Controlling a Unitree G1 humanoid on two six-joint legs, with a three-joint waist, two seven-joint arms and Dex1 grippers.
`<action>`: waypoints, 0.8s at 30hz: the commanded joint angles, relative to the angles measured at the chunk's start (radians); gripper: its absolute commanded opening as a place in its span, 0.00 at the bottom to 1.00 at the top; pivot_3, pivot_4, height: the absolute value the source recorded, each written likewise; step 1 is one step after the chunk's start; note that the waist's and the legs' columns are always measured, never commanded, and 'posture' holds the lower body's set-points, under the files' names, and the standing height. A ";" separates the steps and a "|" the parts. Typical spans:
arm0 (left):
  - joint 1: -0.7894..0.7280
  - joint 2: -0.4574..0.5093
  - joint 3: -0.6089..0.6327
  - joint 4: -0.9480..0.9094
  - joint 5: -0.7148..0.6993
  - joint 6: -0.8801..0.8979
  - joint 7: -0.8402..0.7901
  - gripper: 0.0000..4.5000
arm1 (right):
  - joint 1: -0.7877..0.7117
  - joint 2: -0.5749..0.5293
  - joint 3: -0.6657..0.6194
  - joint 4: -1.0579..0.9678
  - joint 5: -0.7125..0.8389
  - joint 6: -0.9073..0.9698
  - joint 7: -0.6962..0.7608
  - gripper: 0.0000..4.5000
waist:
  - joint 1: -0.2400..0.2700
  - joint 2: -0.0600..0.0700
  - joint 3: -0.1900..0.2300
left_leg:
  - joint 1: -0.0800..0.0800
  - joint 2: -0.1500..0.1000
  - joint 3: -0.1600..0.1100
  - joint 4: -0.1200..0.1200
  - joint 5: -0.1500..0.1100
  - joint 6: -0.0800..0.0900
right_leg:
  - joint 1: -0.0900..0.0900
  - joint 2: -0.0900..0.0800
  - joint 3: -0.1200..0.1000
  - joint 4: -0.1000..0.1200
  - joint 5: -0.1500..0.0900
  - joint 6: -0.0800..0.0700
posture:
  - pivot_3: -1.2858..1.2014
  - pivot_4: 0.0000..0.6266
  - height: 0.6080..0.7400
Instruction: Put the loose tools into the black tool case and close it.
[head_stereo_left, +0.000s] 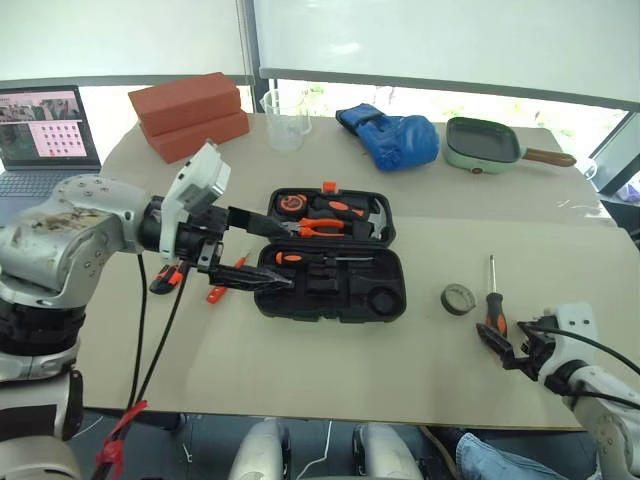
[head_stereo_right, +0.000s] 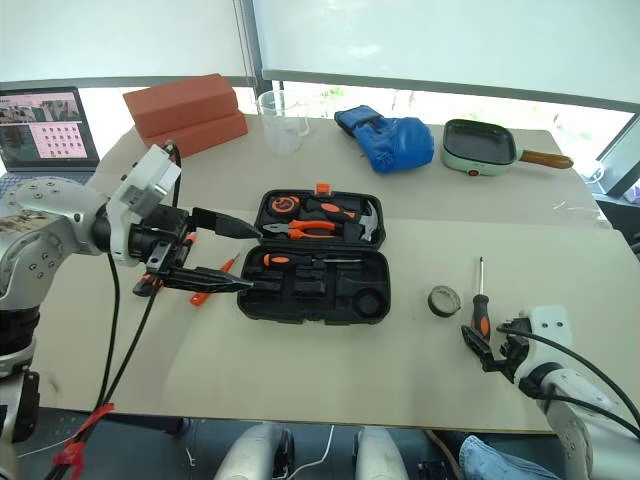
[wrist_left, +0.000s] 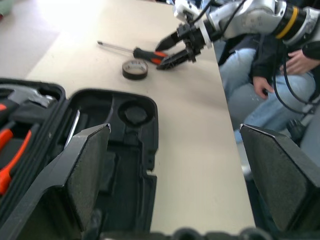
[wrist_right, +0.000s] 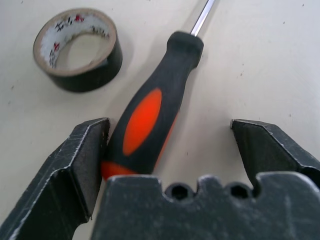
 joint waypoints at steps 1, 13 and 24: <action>-0.004 -0.018 0.043 -0.029 -0.016 -0.013 0.056 1.00 | -0.005 0.008 -0.017 0.007 -0.002 0.000 -0.016 0.64 | -0.001 0.000 0.000 | 0.000 0.000 0.000 0.000 0.000 0.000 | 0.000 0.000 0.000 0.000 0.000 0.000 | 0.52 0.24 0.99; 0.089 0.019 0.095 -0.055 -0.040 -0.095 0.041 1.00 | -0.115 -0.191 -0.181 -0.074 0.204 -0.032 0.251 0.23 | -0.007 0.003 0.002 | 0.001 0.000 0.003 0.000 0.000 0.000 | -0.001 -0.001 0.003 0.000 0.001 0.002 | 0.52 0.24 0.99; 0.315 0.197 0.208 -0.152 -0.086 -0.082 -0.029 1.00 | -0.740 -0.346 0.417 0.152 0.124 -0.135 0.834 0.23 | -0.017 0.004 0.006 | 0.001 0.002 0.004 -0.003 0.000 0.000 | -0.002 0.003 0.003 -0.001 0.000 -0.001 | 0.52 0.24 0.99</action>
